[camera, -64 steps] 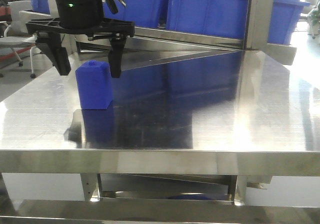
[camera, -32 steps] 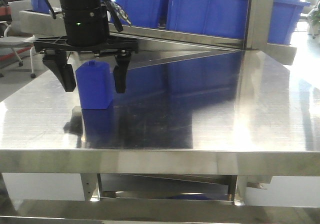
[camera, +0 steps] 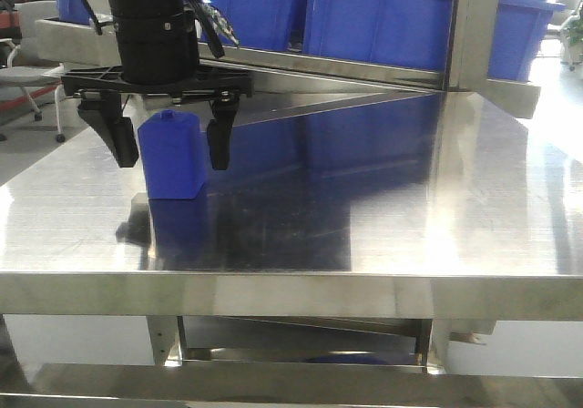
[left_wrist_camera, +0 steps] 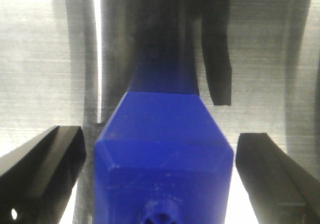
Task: Pick and sort blue part to right shelf
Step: 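Close the left gripper on the blue block and lift it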
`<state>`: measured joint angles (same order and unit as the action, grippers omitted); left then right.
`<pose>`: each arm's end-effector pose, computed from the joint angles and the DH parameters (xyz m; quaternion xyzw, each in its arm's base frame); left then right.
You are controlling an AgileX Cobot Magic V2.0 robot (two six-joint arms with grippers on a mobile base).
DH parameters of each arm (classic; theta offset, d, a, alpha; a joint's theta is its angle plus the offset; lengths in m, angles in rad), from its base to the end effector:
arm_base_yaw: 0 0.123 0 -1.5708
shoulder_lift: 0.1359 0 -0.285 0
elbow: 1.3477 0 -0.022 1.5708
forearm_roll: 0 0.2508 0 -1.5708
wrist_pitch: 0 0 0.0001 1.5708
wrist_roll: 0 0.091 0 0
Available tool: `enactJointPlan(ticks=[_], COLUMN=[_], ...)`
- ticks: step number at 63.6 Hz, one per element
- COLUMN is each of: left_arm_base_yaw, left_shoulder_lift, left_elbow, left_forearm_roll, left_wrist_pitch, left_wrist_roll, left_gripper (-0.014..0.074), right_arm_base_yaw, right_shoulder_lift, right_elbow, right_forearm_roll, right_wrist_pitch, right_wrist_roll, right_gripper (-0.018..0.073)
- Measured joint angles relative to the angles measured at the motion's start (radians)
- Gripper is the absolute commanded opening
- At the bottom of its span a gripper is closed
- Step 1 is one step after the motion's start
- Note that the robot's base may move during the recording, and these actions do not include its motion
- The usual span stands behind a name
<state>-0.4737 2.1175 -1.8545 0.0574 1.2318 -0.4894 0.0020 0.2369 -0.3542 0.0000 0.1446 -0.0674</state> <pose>0.3985 -0.1987 0.2323 -0.0005 0.9963 -0.0131 0.0851 0.0665 0.0001 0.3046 -0.0238 0.6852 -0.0238 0.7276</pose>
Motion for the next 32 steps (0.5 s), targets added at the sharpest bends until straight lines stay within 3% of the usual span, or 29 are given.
enactJointPlan(ticks=[16,32], left_arm_base_yaw=[0.0,0.0], left_shoulder_lift=[0.0,0.0], left_elbow=[0.0,0.0], left_forearm_roll=[-0.001,-0.002], left_wrist_pitch=[0.0,0.0], left_wrist_roll=[0.0,0.0], left_gripper=[0.0442,0.0428], right_arm_base_yaw=[0.0,0.0], right_shoulder_lift=[0.0,0.0], right_elbow=[0.0,0.0], right_forearm_roll=[0.0,0.0], right_wrist_pitch=[0.0,0.0], right_wrist_roll=[-0.002,-0.002], right_gripper=[0.0382,0.0382])
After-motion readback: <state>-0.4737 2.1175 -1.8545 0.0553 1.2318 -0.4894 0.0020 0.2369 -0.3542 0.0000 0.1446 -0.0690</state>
